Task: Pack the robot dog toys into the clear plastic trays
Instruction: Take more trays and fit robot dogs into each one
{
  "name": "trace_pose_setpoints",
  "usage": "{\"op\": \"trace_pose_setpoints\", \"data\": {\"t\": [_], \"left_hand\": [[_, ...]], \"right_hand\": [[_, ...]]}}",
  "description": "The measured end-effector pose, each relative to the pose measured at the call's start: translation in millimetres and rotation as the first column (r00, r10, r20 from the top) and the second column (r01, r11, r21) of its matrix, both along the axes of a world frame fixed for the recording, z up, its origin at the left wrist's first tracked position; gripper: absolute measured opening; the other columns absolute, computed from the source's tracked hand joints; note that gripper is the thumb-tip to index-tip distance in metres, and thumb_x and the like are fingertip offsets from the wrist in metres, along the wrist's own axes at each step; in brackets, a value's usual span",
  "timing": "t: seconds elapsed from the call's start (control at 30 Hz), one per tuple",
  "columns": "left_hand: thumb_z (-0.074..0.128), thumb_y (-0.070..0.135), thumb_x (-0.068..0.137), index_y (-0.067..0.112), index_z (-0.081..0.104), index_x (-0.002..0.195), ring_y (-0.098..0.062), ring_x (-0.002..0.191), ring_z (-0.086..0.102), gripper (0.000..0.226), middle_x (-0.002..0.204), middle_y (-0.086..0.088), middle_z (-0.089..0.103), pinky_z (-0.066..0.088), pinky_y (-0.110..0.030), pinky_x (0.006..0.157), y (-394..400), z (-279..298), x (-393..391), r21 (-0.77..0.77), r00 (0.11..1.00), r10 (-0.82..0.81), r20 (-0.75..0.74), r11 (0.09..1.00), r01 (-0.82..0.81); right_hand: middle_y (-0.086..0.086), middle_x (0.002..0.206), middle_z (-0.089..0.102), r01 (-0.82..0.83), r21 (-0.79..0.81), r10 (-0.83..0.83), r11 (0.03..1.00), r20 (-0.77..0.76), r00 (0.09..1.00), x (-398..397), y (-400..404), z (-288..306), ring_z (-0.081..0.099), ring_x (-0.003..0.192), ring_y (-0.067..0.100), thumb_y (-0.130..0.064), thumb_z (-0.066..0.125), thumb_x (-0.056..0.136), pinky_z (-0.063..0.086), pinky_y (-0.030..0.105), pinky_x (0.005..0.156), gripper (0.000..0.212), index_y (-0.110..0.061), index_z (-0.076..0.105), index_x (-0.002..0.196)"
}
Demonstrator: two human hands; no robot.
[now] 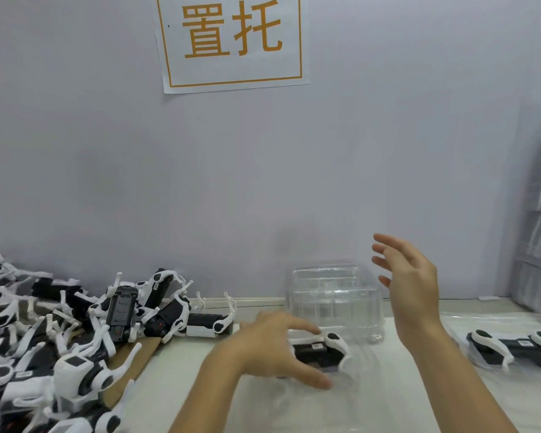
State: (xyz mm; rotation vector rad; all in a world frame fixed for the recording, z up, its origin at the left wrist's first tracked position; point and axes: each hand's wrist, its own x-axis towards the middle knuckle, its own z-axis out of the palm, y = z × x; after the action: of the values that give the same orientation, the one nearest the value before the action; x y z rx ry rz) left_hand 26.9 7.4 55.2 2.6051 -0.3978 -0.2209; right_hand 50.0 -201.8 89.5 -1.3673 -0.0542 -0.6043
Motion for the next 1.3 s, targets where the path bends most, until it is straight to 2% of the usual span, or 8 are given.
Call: {"op": "trace_pose_setpoints", "data": {"t": [0.1,0.2,0.27,0.43,0.57,0.83,1.1,1.3], "left_hand": [[0.073,0.082,0.049,0.064,0.045,0.126,0.004,0.136,0.031,0.084,0.14,0.031,0.04,0.029,-0.031,0.115,-16,-13,5,-0.165,0.995,-0.008,0.096,0.986,0.024],[0.068,0.062,0.08,0.045,0.065,0.113,0.012,0.113,0.051,0.037,0.117,0.033,0.06,0.039,-0.011,0.089,-9,-11,15,-0.463,0.956,0.187,0.225,0.884,-0.063],[0.065,0.031,0.093,0.031,0.071,0.095,-0.002,0.096,0.063,0.006,0.098,0.019,0.07,0.044,-0.009,0.074,3,-11,23,-0.658,0.855,0.458,0.245,0.726,-0.2],[0.054,0.006,0.093,0.012,0.064,0.078,-0.022,0.072,0.058,0.019,0.079,-0.005,0.067,0.043,-0.031,0.064,45,-18,28,-0.918,0.618,0.757,-0.211,0.063,-0.391],[0.05,0.006,0.093,0.011,0.063,0.081,-0.023,0.071,0.058,0.018,0.079,-0.007,0.065,0.044,-0.034,0.067,65,-24,27,-0.905,0.576,0.746,-0.334,-0.084,-0.416],[0.051,0.003,0.092,0.009,0.062,0.083,-0.019,0.06,0.051,0.016,0.071,-0.006,0.061,0.039,-0.03,0.059,50,-32,32,-0.893,0.676,0.679,-0.288,0.065,-0.445],[0.049,0.008,0.095,0.012,0.065,0.09,-0.019,0.069,0.059,0.018,0.081,-0.004,0.067,0.044,-0.031,0.065,39,-45,28,-0.804,0.746,0.636,-0.2,0.328,-0.496],[0.049,0.009,0.095,0.014,0.066,0.089,-0.017,0.067,0.058,0.018,0.081,-0.004,0.068,0.044,-0.029,0.062,37,-50,27,-0.769,0.761,0.621,-0.187,0.389,-0.507]], "right_hand": [[-0.01,0.099,0.071,-0.009,-0.133,0.012,0.991,0.024,1.0,-2,9,-1,0.066,0.098,0.009,-0.008,0.049,0.097,0.049,0.03,0.084,0.033,-0.031,0.072,0.098],[-0.008,0.089,0.072,-0.052,-0.301,0.052,0.952,-0.007,0.999,-5,22,-1,0.066,0.084,0.01,-0.006,0.051,0.093,0.049,0.023,0.072,0.033,-0.03,0.072,0.091],[-0.004,0.082,0.071,-0.107,-0.396,0.091,0.912,-0.058,0.994,-9,35,0,0.065,0.069,0.015,-0.005,0.051,0.091,0.049,0.021,0.059,0.033,-0.03,0.072,0.085],[-0.002,0.079,0.068,-0.362,-0.505,0.277,0.783,-0.237,0.931,-25,93,-9,0.065,0.067,0.017,-0.006,0.043,0.089,0.043,0.015,0.047,0.032,-0.03,0.065,0.09],[-0.021,0.09,0.056,-0.601,-0.529,0.462,0.599,-0.385,0.799,-44,139,-36,0.053,0.068,-0.01,-0.012,0.043,0.093,0.038,0.002,0.055,0.033,-0.033,0.06,0.113],[0.005,0.143,0.046,-0.467,-0.77,0.098,0.436,-0.475,0.875,-33,122,-48,0.042,0.134,0.026,-0.027,0.046,0.094,0.038,0.033,0.108,0.046,-0.019,0.045,0.139],[-0.002,0.14,0.046,-0.363,-0.726,0.106,0.584,-0.375,0.921,-15,102,-55,0.047,0.125,0.014,-0.024,0.049,0.095,0.039,0.022,0.094,0.044,-0.025,0.047,0.139],[0.004,0.131,0.055,-0.523,-0.647,0.03,0.555,-0.613,0.79,-12,87,-60,0.062,0.1,0.018,-0.025,0.05,0.092,0.052,0.026,0.081,0.038,-0.019,0.056,0.129]]}}
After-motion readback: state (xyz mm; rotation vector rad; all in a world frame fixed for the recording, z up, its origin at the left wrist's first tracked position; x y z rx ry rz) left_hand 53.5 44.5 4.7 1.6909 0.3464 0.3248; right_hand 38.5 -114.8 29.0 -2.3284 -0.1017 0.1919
